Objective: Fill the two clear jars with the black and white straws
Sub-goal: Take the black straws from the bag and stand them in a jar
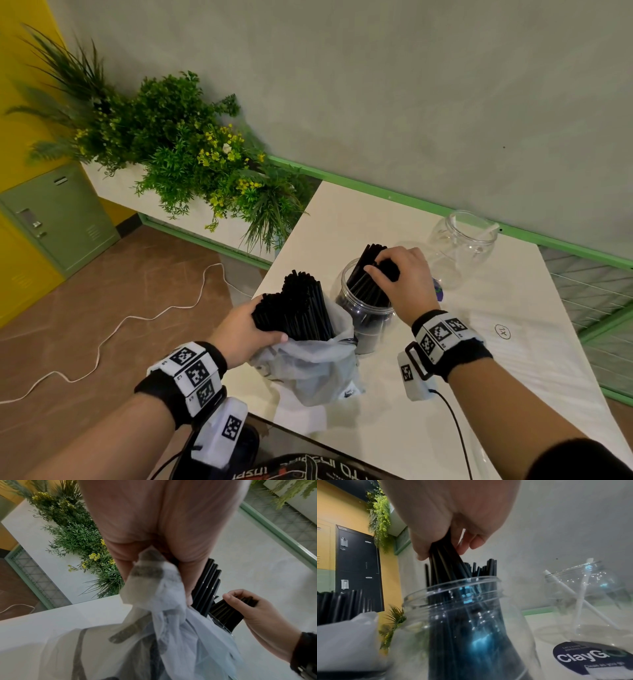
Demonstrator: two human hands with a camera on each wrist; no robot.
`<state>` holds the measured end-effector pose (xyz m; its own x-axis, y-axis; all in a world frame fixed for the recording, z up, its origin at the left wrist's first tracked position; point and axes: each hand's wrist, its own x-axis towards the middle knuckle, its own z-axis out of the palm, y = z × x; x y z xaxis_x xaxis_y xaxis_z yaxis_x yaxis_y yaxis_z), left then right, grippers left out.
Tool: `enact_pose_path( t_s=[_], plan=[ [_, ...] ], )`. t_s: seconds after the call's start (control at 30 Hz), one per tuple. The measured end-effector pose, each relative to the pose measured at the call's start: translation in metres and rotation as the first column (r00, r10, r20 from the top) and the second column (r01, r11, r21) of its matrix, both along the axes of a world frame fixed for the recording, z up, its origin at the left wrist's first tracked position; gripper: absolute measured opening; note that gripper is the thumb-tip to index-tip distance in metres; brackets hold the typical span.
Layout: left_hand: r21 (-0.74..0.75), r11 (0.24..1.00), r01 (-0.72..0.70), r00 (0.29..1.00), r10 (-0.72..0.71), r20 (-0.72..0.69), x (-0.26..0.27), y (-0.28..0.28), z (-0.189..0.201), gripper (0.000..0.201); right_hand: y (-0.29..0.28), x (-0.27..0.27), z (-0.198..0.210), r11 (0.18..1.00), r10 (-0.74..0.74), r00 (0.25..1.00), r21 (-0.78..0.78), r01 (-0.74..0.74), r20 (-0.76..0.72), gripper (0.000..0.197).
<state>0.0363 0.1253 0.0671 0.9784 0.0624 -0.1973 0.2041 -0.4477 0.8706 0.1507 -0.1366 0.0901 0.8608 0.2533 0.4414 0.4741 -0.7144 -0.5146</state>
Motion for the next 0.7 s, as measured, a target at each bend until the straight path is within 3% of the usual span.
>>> enact_pose_path(
  t_s=[0.23,0.47,0.7],
  plan=[
    [-0.009,1.000,0.007,1.000,-0.007,-0.001,0.000,0.000,0.000,0.044,-0.012,0.008,0.003,0.994,0.005,1.000,0.109,-0.003,-0.020,0.021],
    [0.000,1.000,-0.008,1.000,0.008,-0.011,0.000,0.002,-0.002,0.043,-0.028,0.014,0.017,0.984,-0.050,0.986,0.160,0.077,-0.162,0.033],
    [0.006,1.000,-0.021,1.000,0.022,-0.012,0.001,0.001,-0.003,0.044,-0.037,0.004,0.019,0.954,-0.099,0.990,0.274,0.123,-0.098,0.018]
  ],
)
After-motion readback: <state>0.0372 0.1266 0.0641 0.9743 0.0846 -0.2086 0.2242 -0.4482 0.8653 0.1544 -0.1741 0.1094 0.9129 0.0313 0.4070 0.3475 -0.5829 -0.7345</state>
